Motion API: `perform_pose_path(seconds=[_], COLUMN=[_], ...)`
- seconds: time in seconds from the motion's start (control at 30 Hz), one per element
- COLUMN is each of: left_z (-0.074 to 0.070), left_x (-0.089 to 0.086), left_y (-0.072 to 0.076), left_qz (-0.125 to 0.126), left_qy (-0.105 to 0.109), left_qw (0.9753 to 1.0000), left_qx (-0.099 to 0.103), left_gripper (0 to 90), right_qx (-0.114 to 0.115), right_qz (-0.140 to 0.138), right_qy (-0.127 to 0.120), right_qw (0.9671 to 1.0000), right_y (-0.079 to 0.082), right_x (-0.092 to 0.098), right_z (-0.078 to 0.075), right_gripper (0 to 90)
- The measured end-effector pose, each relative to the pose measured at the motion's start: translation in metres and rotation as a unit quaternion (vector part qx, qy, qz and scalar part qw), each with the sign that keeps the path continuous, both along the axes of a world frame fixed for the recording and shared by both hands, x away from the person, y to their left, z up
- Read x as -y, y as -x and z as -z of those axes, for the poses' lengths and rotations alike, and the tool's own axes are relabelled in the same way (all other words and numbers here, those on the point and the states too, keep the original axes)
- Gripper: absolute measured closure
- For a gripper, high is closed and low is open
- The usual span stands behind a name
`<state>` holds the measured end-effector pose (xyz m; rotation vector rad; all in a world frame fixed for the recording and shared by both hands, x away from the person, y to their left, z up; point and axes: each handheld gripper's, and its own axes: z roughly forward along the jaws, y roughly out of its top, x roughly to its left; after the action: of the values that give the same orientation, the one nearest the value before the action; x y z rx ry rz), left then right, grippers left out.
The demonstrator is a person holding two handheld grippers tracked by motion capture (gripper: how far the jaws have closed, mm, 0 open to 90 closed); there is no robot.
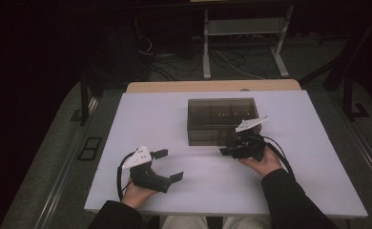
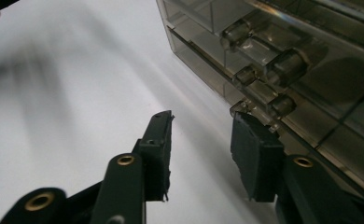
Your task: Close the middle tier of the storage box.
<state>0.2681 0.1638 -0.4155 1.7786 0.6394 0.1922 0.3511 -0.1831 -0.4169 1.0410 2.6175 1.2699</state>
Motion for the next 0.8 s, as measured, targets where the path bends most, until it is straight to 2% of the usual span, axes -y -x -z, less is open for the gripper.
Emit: perform_pose_path(seconds=[0.07, 0.23, 0.27, 0.3, 0.33, 0.43, 0.47, 0.53, 0.63, 0.67, 0.8], left_z=[0.000, 0.000, 0.000, 0.000, 0.000, 0.000, 0.000, 0.000, -0.001, -0.001, -0.001], left_x=[0.000, 0.001, 0.001, 0.001, 0.001, 0.001, 0.001, 0.001, 0.001, 0.001, 0.001], left_y=[0.000, 0.000, 0.000, 0.000, 0.000, 0.000, 0.000, 0.000, 0.000, 0.000, 0.000], left_qz=[0.001, 0.001, 0.001, 0.000, 0.001, 0.001, 0.002, 0.002, 0.002, 0.001, 0.001], left_qy=[-0.001, 0.001, 0.002, 0.003, 0.004, 0.005, 0.004, 0.006, 0.007, 0.007, 0.008], left_qw=[1.0000, 1.0000, 1.0000, 1.0000, 1.0000, 1.0000, 1.0000, 1.0000, 1.0000, 1.0000, 1.0000], left_qx=[0.000, 0.000, 0.000, 0.000, -0.001, -0.001, -0.001, -0.001, -0.001, -0.002, -0.002], left_gripper=[0.0, 0.0, 0.0, 0.0, 0.0, 0.0, 0.0, 0.0, 0.0, 0.0, 0.0], right_qx=[0.009, 0.008, 0.009, 0.011, 0.011, 0.015, 0.020, 0.026, 0.035, 0.037, 0.036], right_qz=[-0.010, -0.017, -0.018, -0.021, -0.024, -0.026, -0.025, -0.019, -0.011, -0.008, 0.007], right_qy=[0.007, 0.013, 0.011, 0.007, 0.004, -0.009, -0.013, -0.016, -0.034, -0.039, -0.040], right_qw=[0.9999, 0.9997, 0.9997, 0.9997, 0.9996, 0.9995, 0.9994, 0.9994, 0.9987, 0.9986, 0.9985], right_y=[0.003, 0.012, 0.013, 0.015, 0.017, 0.022, 0.023, 0.027, 0.033, 0.035, 0.041], right_x=[0.001, 0.004, 0.005, 0.006, 0.007, 0.010, 0.011, 0.012, 0.018, 0.019, 0.026], right_z=[-0.001, -0.003, -0.003, -0.004, -0.004, -0.006, -0.007, -0.008, -0.011, -0.012, -0.014], right_gripper=[50.4, 36.9, 34.0, 25.5, 21.4, 16.2, 9.8, 9.6, 8.3, 0.0, 0.0])
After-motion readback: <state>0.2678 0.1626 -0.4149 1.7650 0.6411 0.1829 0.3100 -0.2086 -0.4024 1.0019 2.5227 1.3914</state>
